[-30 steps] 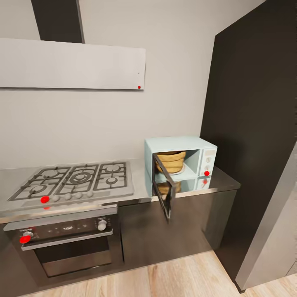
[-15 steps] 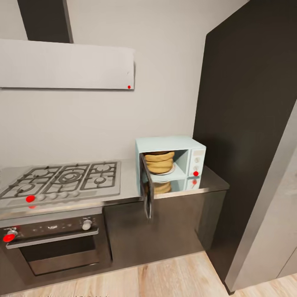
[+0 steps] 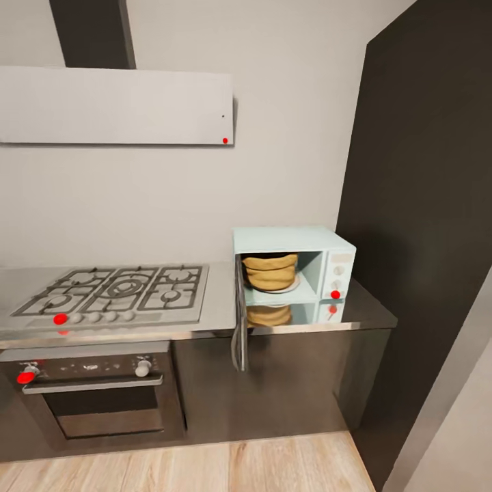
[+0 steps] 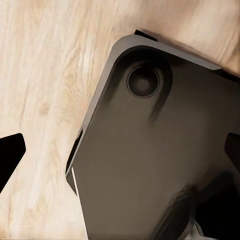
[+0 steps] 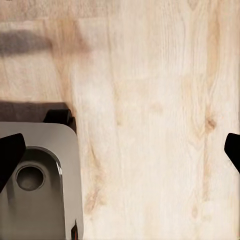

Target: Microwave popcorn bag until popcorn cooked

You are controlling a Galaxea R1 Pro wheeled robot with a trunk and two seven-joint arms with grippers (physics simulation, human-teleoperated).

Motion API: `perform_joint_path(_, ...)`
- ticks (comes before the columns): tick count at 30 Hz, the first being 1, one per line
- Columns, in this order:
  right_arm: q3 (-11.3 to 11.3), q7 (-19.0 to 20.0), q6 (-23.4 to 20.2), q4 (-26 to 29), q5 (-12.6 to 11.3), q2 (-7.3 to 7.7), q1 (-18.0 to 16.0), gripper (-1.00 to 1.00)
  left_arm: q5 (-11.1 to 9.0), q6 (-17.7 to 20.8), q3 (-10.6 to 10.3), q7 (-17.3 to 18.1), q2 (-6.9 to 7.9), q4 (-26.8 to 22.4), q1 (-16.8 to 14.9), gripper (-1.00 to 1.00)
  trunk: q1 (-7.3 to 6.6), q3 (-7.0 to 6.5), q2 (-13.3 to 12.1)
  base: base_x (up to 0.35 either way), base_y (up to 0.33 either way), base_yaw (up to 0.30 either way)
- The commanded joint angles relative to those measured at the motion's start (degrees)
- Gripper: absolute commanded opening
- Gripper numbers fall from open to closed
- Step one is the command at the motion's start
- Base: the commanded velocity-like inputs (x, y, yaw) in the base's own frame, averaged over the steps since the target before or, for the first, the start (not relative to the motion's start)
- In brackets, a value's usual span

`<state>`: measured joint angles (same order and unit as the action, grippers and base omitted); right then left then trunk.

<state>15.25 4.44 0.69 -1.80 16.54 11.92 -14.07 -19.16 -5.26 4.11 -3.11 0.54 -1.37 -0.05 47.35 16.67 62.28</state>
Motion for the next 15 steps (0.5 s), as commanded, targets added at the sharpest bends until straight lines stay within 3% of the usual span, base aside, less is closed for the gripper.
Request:
perform_joint_path(1,0.49,0.13,0.08,-0.13,0.53,0.03,-0.08,1.0,0.09,-0.1,0.38,-0.06,-0.02,-0.04,-0.01,1.0,0.01,0.07,0.04,0.019,-0.035,0.062)
perform_joint_path(11,0.49,0.05,0.1,-0.13,0.52,0.03,-0.08,1.0,0.09,-0.1,0.37,-0.06,0.0,-0.04,-0.01,1.0,0.01,0.08,0.04,0.002,-0.004,0.007)
perform_joint_path(15,0.49,-0.05,0.1,-0.13,0.57,0.08,-0.08,1.0,0.05,-0.08,0.3,0.09,0.13,-0.04,0.01,1.0,0.01,0.08,0.04,0.19,0.0,0.0)
